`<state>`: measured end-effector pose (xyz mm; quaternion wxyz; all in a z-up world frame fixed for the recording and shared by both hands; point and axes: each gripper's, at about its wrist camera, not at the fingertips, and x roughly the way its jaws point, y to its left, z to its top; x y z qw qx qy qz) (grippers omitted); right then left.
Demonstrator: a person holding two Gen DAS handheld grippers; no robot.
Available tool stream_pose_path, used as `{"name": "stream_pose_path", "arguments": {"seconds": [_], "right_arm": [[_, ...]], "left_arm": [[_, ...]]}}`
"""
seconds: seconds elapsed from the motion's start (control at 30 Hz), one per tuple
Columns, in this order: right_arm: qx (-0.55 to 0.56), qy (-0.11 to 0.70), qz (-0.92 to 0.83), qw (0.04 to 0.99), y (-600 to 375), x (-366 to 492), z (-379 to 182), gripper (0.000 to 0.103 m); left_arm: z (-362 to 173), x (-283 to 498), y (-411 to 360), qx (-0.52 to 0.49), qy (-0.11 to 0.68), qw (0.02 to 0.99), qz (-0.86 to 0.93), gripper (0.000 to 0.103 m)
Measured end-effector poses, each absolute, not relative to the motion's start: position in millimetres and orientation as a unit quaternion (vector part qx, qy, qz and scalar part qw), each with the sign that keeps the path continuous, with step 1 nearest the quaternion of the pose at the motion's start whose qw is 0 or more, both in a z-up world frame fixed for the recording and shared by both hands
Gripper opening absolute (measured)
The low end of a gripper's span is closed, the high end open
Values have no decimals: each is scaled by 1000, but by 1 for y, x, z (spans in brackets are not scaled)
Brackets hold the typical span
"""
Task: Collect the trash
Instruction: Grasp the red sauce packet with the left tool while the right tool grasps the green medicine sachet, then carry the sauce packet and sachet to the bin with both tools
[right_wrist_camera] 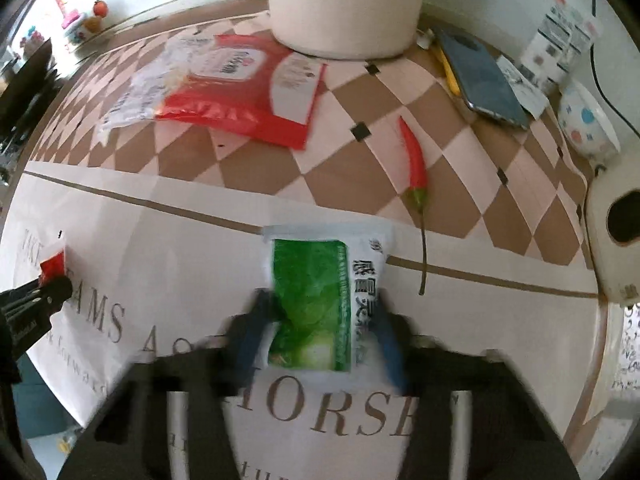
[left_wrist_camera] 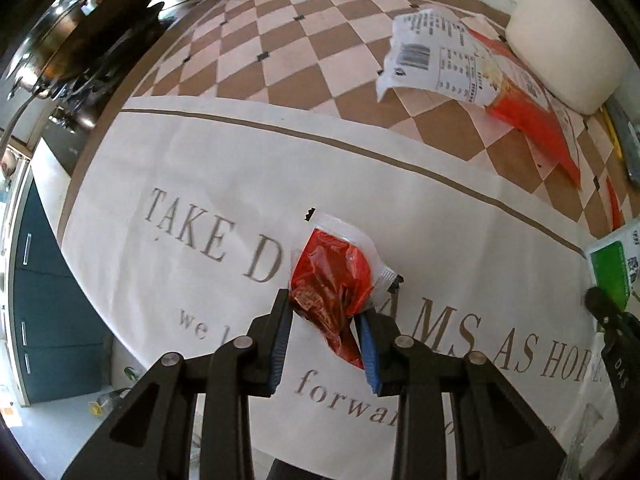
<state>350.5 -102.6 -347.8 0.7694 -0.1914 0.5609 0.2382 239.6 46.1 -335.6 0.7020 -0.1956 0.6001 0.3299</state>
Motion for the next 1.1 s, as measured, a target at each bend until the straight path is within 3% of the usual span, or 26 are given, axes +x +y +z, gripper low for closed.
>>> {"name": "stream_pose_path", "arguments": {"seconds": [0.03, 0.4, 0.67, 0.87, 1.1], "right_arm": [[-188, 564, 241, 767, -101, 351, -347, 1], [-143, 548, 358, 742, -62, 289, -289, 1], [-185, 532, 487, 668, 20, 154, -270, 1], [-256, 525, 572, 576, 89, 19, -304, 1], [-338, 564, 590, 469, 151, -137, -450, 1]], "left_arm": [[-333, 236, 48, -199, 596, 703, 332, 28], [-274, 136, 72, -234, 531, 728, 365, 28], [-272, -35, 110, -299, 498, 671, 460, 28], [-335, -176, 153, -396, 480, 589, 516, 28], [-500, -308, 195, -515, 463, 508, 512, 28]]}}
